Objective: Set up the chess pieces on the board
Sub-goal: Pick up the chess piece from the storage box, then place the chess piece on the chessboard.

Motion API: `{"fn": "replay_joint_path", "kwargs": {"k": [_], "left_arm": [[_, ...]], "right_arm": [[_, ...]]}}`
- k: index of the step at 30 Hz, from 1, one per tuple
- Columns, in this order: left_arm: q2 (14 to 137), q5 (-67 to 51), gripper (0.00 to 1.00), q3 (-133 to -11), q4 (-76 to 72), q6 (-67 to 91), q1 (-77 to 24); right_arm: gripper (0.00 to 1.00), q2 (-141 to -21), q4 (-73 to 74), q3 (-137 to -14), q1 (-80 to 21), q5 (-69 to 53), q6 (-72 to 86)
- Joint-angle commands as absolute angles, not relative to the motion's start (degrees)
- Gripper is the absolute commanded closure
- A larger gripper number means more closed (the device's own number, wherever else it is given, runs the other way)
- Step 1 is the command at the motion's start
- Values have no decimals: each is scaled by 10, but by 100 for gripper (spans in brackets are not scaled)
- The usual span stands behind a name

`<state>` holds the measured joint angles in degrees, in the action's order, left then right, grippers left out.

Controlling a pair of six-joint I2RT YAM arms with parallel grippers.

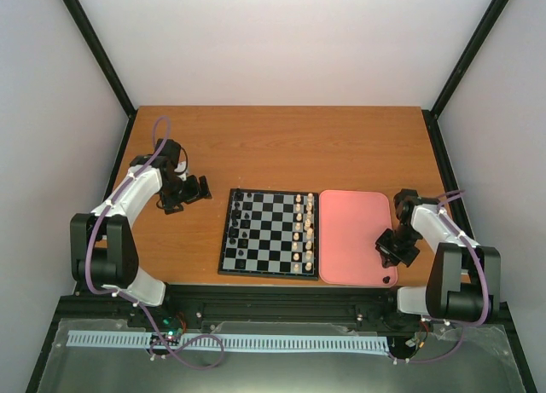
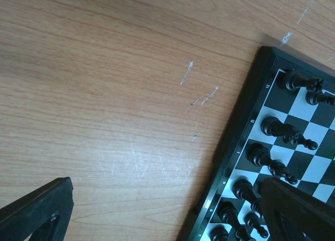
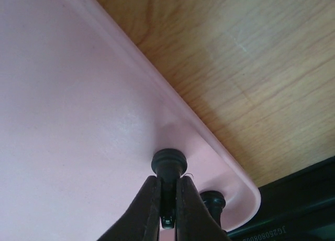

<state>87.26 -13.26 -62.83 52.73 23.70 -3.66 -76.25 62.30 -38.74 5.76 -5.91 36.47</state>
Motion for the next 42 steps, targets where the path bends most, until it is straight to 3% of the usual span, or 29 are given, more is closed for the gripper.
{"fn": "replay_joint_path", "kwargs": {"k": [1, 10, 18, 25, 33, 42], "left_arm": [[873, -127, 0, -638, 524, 237, -40], [868, -117, 0, -641, 530, 236, -40], [870, -113, 0, -643, 531, 236, -40], [868, -103, 0, -646, 534, 235, -40], [859, -100, 0, -643, 534, 235, -40], [848, -106, 0, -637, 532, 238, -40]], "right_arm": [[97, -759, 615, -402, 62, -44, 352], [97, -713, 637, -485, -2, -66, 362], [97, -815, 664, -665, -337, -22, 444], [97, -1020, 719, -953, -547, 2, 417], [97, -1228, 792, -1203, -644, -25, 343], [97, -1307, 803, -1274, -688, -83, 317]]}}
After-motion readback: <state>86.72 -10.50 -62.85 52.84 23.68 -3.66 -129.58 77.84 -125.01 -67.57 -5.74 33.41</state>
